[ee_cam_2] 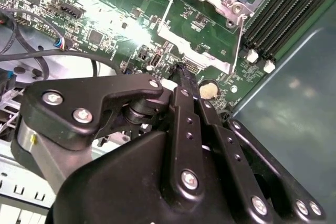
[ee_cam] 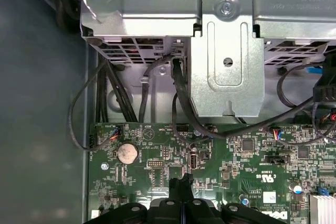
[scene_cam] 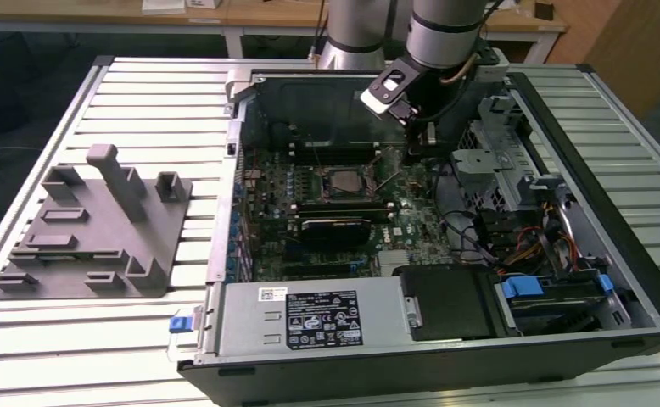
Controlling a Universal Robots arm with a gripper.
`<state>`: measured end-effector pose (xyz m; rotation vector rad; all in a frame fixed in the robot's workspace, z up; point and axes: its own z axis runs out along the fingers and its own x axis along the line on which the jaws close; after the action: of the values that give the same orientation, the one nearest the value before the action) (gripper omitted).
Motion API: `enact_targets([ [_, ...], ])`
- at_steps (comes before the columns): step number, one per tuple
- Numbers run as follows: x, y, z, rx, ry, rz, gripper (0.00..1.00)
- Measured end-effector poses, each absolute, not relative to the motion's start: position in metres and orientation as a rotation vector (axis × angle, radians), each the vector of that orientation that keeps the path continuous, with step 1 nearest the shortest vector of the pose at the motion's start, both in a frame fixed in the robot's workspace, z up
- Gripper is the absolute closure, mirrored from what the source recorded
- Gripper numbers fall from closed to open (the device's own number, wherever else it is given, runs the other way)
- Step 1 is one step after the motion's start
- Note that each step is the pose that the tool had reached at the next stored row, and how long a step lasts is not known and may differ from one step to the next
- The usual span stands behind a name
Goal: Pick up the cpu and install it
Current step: 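Close the cpu cover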
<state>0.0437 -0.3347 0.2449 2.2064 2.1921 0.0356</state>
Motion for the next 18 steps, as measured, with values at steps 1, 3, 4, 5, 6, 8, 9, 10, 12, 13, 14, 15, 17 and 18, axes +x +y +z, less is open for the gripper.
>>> enact_targets([
  [1,0.044,-0.335,0.245,2.206,2.192,0.034,0.89],
  [3,0.044,-0.335,0.245,2.206,2.191,0.034,0.89],
  [4,0.044,-0.335,0.245,2.206,2.191,0.034,0.89],
  [5,0.043,-0.335,0.245,2.206,2.191,0.034,0.89],
  [6,0.042,-0.335,0.245,2.206,2.191,0.034,0.89],
  [8,0.038,-0.335,0.245,2.207,2.192,0.037,0.89],
  [9,0.036,-0.335,0.245,2.208,2.193,0.039,0.89],
  [10,0.033,-0.335,0.245,2.209,2.194,0.041,0.89],
  [12,0.027,-0.335,0.245,2.21,2.194,0.044,0.89],
  [13,0.024,-0.335,0.245,2.21,2.194,0.044,0.89],
  [14,0.022,-0.335,0.245,2.21,2.194,0.045,0.89],
  [15,0.019,-0.335,0.245,2.211,2.194,0.046,0.89],
  [17,0.013,-0.335,0.245,2.211,2.194,0.048,0.89],
  [18,0.009,-0.335,0.245,2.212,2.193,0.05,0.89],
])
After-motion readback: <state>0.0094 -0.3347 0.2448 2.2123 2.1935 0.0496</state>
